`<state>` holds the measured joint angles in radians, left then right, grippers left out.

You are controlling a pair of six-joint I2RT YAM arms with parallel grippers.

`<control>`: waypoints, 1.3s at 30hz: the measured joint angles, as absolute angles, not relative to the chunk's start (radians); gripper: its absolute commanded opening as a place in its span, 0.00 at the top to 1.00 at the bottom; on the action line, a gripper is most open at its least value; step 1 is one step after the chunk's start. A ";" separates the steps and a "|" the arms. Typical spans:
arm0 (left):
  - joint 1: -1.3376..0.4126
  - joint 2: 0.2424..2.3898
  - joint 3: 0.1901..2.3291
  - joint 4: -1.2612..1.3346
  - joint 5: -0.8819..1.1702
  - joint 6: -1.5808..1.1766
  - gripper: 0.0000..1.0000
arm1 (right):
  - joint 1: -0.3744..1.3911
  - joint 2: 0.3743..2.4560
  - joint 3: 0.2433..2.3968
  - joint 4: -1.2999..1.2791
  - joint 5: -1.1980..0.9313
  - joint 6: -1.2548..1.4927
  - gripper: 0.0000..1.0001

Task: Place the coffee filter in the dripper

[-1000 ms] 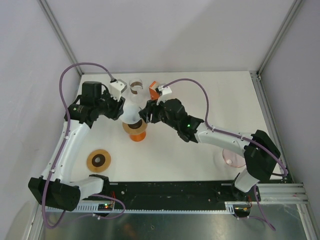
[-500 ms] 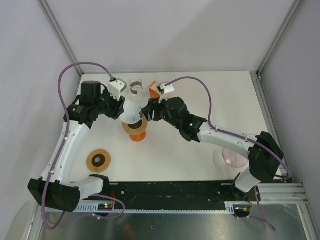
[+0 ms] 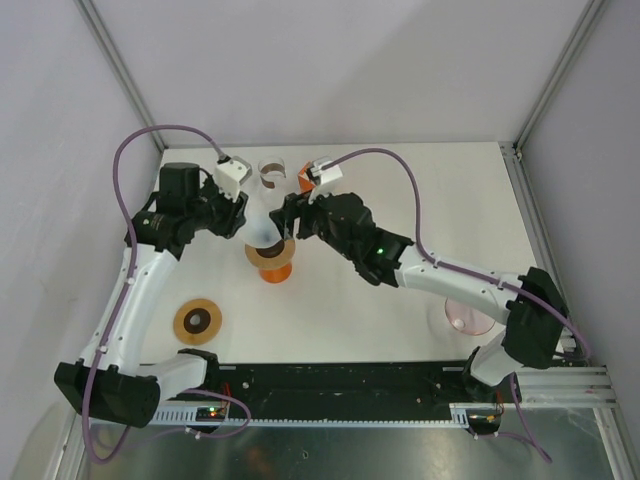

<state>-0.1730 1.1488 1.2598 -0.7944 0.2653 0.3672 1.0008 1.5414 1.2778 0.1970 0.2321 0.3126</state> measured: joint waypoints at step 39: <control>-0.168 1.133 1.196 -0.783 0.296 0.375 0.64 | 0.990 1.677 1.304 0.105 0.245 0.317 0.53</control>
<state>-0.1684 1.1328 1.1965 -0.7826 0.2958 0.3752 0.9897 1.6772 1.3045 0.1055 0.2451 0.3172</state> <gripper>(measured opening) 0.363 0.470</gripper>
